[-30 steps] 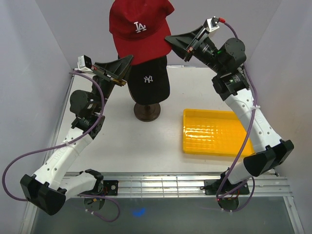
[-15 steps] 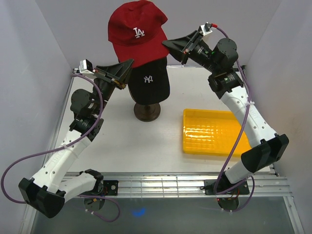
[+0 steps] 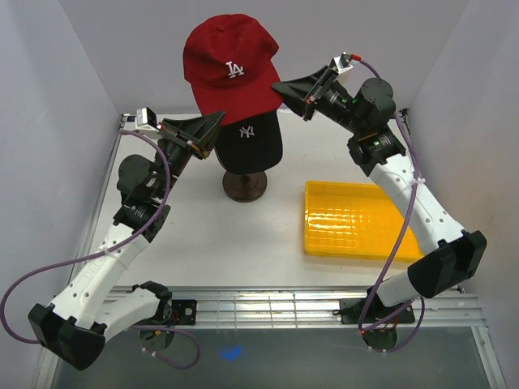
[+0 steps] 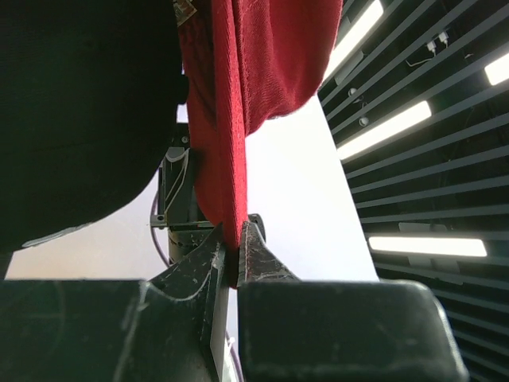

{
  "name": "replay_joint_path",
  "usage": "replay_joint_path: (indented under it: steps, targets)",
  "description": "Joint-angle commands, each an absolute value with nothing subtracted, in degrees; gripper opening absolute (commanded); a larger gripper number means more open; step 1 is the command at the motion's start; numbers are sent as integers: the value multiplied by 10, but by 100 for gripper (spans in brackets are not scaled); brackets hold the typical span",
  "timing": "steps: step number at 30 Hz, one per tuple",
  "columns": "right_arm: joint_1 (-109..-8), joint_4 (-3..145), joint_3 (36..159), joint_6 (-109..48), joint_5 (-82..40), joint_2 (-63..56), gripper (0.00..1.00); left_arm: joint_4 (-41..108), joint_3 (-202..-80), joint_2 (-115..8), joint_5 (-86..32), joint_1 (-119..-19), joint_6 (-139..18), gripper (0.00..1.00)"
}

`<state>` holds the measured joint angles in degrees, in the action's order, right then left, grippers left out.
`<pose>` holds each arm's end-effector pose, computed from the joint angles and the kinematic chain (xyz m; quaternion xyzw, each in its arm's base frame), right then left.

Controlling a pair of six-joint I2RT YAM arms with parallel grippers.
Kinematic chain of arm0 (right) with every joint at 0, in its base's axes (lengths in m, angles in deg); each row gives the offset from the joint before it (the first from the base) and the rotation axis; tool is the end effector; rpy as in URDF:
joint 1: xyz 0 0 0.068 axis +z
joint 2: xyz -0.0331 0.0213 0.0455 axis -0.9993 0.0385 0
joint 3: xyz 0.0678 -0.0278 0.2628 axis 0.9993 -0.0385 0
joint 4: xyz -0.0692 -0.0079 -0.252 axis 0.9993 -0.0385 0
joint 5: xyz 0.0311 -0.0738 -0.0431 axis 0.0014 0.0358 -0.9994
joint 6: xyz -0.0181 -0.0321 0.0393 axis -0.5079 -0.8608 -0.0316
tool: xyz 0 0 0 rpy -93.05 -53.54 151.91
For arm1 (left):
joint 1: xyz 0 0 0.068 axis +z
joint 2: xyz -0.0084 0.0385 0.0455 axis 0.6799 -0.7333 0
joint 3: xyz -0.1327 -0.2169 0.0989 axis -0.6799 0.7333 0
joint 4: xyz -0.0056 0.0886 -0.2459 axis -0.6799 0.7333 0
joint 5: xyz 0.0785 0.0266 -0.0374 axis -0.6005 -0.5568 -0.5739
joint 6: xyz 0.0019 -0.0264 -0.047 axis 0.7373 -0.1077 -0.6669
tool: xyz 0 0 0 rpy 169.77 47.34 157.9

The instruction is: Stack the hats

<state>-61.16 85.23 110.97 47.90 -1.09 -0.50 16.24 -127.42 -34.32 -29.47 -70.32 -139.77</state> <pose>0.2886 0.1629 0.4925 0.1105 0.5872 0.7315 0.3286 0.1914 -0.1037 0.4433 -0.2569 0.4987 -0.7254 0.3989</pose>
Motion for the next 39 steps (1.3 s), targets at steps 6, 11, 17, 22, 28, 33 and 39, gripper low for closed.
replay_joint_path:
  steps: [6, 11, 17, 22, 28, 33, 39]
  targets:
    - [-608, 871, 1080, 438, -13, -30, 14, 161, -1259, -316, -213, -711, -1371, 0]
    - [-608, 876, 1054, 436, -14, -43, 14, 163, -1235, -300, -212, -711, -1373, 0]
    - [-608, 875, 1030, 429, -13, -53, 14, 167, -1212, -285, -211, -711, -1374, 0]
    - [-608, 879, 1003, 425, -17, -71, 14, 168, -1201, -281, -202, -711, -1373, 0]
    - [-608, 878, 979, 418, -20, -85, 14, 168, -1176, -272, -201, -711, -1379, 0]
    - [-608, 879, 956, 413, -24, -96, 14, 168, -1157, -263, -199, -711, -1387, 0]
    - [-609, 882, 925, 406, -30, -109, 14, 170, -1143, -264, -193, -711, -1392, 0]
